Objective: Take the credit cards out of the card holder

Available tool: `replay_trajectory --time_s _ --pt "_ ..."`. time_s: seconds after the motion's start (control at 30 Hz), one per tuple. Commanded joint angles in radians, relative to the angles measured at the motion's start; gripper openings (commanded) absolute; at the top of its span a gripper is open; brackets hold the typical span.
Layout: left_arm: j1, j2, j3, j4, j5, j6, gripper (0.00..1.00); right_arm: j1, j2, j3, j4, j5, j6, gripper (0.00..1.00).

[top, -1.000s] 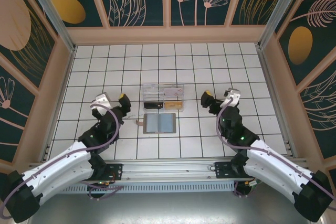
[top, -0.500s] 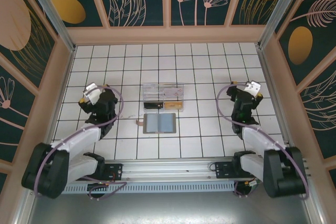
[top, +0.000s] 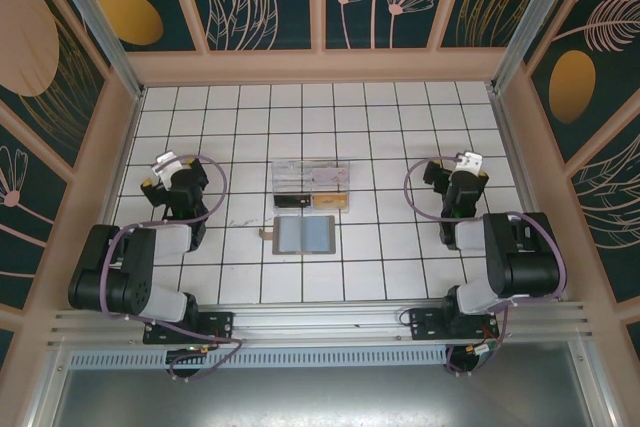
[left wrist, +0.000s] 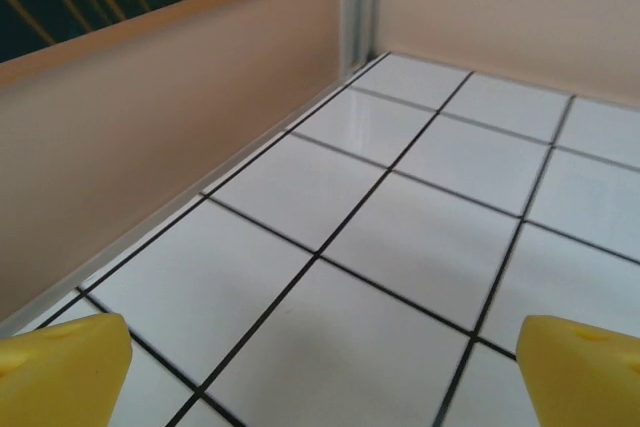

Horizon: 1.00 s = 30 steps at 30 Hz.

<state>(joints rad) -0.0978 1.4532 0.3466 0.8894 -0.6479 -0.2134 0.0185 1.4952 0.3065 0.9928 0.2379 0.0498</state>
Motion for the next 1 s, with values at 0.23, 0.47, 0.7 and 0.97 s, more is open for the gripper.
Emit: replay_trajectory --time_s 0.23,0.47,0.7,0.97 --pt "0.034 0.035 -0.091 0.332 0.296 0.114 0.99 -0.027 0.046 -0.088 0.29 -0.163 -0.034 0.99" --pt "0.038 0.066 -0.139 0.439 0.297 0.117 0.99 -0.023 0.044 -0.087 0.281 -0.156 -0.033 0.99" --pt "0.038 0.07 -0.14 0.45 0.295 0.12 0.99 -0.037 0.042 -0.08 0.268 -0.184 -0.028 0.99" --pt "0.038 0.07 -0.141 0.448 0.295 0.12 0.99 -0.036 0.043 -0.081 0.267 -0.185 -0.028 0.99"
